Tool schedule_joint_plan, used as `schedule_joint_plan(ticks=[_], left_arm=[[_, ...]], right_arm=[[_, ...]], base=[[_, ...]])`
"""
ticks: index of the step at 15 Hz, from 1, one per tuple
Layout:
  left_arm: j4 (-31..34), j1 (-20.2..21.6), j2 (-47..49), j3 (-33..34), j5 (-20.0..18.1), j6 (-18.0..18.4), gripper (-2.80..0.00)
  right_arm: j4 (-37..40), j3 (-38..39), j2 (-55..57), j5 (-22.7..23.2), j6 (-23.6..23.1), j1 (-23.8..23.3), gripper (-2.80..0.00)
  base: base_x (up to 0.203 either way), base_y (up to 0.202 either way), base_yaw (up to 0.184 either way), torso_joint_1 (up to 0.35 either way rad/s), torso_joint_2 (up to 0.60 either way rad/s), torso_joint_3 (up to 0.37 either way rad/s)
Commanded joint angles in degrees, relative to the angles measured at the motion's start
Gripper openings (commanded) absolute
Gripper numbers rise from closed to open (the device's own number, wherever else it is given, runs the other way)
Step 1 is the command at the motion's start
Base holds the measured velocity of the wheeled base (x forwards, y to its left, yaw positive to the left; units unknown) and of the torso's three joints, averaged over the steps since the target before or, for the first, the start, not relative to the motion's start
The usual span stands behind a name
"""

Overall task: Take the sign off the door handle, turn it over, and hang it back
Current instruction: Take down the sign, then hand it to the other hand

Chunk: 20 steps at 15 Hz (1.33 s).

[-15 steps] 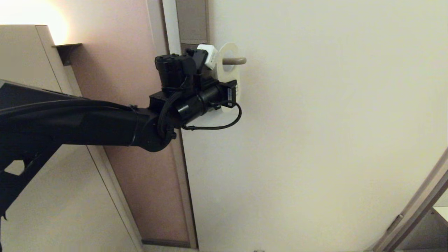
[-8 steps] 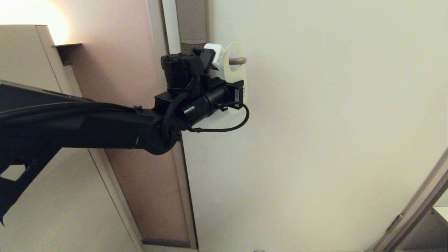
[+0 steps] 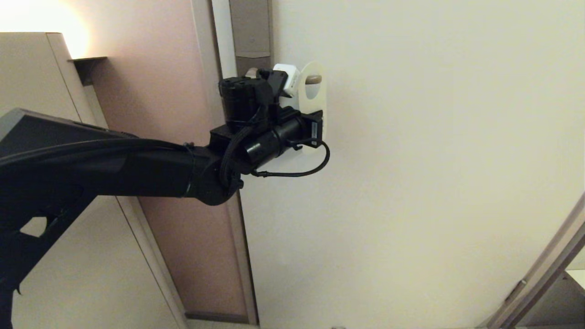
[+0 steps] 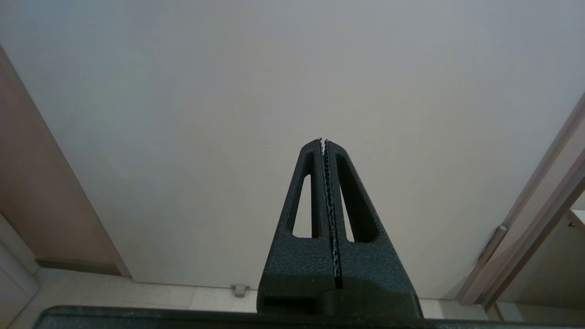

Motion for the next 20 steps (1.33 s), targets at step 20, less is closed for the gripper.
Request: schedule_joint_plan(ticks=[20], left_arm=[[-0.12,-11.14,-8.05,6.64,-8.42,-1.44,-2.80]], right_arm=[[-0.04,0.00,0.05,0.01,0.02,0.01,-2.80]], base=[[0.000,0.000,0.000,0.000,0.00,0.000]])
